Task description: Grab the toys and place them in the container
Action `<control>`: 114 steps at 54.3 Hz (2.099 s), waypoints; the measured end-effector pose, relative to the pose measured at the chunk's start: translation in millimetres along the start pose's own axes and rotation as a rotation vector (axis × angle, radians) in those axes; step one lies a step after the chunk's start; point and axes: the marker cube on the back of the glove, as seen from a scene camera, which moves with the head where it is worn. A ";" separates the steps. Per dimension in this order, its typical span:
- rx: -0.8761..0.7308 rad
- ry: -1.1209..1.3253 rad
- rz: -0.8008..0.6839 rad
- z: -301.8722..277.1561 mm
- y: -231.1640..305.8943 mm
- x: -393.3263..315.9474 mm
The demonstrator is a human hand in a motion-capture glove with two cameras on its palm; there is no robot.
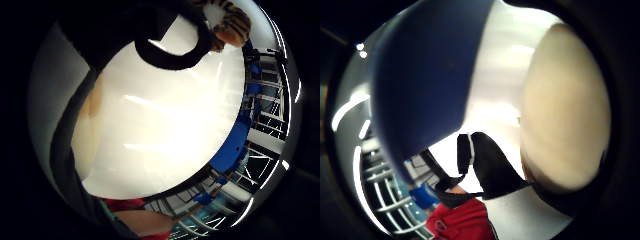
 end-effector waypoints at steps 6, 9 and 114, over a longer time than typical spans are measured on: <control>-0.019 0.027 0.014 7.8 -1.2 -0.4; -0.028 0.032 0.021 8.2 -1.1 0.4; 0.251 -0.073 0.095 -161.1 -73.3 35.2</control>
